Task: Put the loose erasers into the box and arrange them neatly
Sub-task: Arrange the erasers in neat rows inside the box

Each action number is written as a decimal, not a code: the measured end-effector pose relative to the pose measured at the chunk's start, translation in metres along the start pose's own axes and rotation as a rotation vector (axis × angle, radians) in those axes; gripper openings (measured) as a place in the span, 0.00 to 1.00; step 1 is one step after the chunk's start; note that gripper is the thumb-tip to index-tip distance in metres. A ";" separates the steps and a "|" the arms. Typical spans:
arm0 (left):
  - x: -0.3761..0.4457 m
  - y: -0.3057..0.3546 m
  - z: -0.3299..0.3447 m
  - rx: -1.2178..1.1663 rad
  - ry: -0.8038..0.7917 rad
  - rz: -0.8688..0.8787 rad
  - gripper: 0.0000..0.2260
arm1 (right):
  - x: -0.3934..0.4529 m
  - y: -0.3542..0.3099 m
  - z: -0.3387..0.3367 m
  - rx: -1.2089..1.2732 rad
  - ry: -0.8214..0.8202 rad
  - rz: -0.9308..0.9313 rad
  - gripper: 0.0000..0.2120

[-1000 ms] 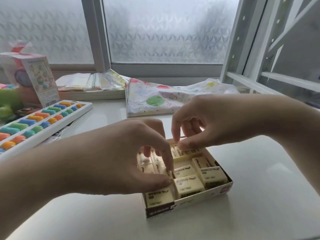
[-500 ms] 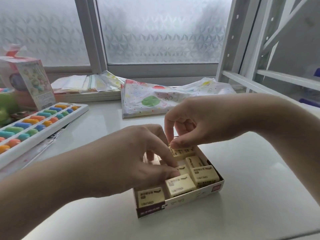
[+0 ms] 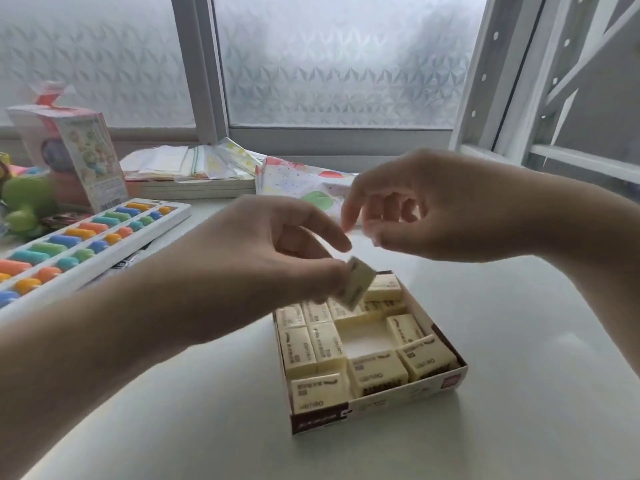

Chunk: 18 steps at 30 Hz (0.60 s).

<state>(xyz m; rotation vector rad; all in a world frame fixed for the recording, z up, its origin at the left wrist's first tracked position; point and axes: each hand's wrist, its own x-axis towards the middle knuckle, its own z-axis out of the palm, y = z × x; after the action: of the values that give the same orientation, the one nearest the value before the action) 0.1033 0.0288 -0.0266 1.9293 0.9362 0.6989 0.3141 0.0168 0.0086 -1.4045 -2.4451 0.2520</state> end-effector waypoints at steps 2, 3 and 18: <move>0.003 -0.001 -0.007 -0.026 0.040 -0.064 0.11 | -0.002 -0.003 -0.002 -0.003 0.054 -0.044 0.09; 0.003 -0.001 -0.009 -0.048 0.050 -0.089 0.12 | -0.002 -0.006 -0.002 -0.008 0.053 -0.070 0.12; 0.009 -0.019 -0.021 0.392 0.122 0.068 0.07 | -0.003 -0.018 0.008 -0.027 -0.323 0.020 0.18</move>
<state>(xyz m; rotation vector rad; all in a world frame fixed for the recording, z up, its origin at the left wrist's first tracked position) 0.0860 0.0521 -0.0322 2.2900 1.1549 0.7188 0.2989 0.0050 0.0061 -1.5013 -2.6978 0.4859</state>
